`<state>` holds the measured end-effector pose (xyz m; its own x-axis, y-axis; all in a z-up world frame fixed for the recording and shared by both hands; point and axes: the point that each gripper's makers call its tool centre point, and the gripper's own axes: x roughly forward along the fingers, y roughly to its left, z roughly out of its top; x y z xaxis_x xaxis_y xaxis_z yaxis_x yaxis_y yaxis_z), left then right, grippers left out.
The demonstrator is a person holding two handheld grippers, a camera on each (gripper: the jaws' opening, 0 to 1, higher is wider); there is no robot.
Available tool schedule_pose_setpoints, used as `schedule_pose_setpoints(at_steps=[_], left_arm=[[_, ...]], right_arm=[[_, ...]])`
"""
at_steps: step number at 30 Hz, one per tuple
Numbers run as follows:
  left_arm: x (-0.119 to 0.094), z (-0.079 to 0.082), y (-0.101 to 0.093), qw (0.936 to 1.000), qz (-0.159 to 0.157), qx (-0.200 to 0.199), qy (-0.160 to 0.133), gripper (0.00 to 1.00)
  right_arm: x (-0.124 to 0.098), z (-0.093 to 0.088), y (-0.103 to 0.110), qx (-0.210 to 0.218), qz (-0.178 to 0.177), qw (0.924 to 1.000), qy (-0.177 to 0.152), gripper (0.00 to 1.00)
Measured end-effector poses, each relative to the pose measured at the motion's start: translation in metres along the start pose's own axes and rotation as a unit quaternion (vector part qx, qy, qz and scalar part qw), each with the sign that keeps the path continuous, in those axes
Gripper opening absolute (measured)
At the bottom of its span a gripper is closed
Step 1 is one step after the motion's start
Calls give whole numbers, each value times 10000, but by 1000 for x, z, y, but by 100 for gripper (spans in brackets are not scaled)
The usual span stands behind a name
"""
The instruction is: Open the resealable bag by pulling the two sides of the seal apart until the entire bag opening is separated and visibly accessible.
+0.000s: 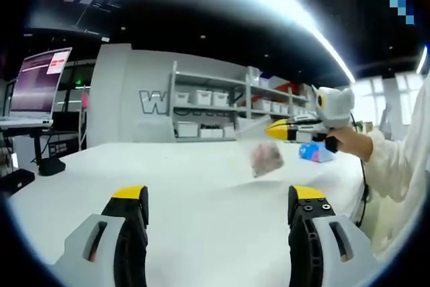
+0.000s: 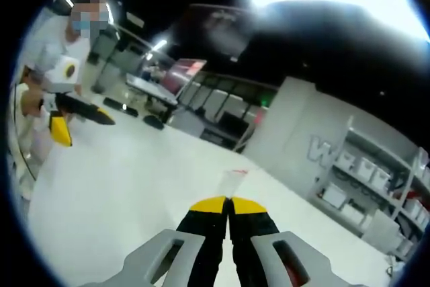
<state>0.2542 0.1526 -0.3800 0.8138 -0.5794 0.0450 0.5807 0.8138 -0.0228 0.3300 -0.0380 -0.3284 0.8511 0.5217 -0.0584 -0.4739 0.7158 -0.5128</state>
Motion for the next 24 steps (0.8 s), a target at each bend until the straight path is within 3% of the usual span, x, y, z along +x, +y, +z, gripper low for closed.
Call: schedule_pose_setpoints(at_steps=[16, 24], left_arm=[[-1, -2, -1, 10000, -13, -20, -2, 84], [-1, -3, -1, 10000, -8, -34, 14, 84]], right_arm=[[-13, -3, 16, 152, 116, 9998, -35, 0], [-18, 3, 39, 189, 387, 9990, -115, 0]])
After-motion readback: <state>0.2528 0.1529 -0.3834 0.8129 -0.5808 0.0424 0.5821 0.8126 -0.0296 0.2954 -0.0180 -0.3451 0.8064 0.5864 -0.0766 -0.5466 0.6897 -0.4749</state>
